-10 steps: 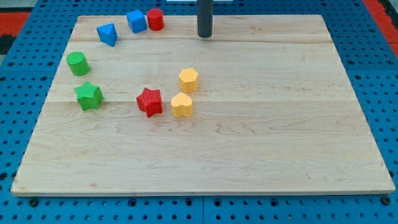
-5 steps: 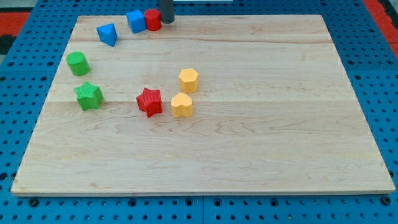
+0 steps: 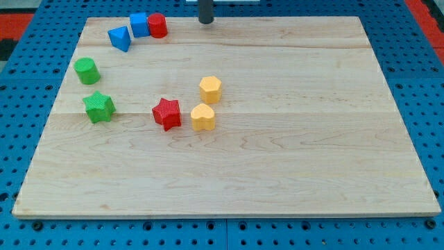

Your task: Make a group of blue blocks and the red circle

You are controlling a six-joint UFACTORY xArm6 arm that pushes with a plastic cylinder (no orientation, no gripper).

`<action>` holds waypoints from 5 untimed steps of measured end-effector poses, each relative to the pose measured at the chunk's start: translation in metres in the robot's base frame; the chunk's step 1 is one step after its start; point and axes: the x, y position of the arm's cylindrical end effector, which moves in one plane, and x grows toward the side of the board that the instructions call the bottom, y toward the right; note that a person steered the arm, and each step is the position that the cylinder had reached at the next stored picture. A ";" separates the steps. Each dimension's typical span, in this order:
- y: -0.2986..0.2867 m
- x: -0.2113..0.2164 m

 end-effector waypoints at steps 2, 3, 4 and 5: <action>-0.070 -0.001; -0.098 0.000; -0.142 -0.001; -0.139 0.006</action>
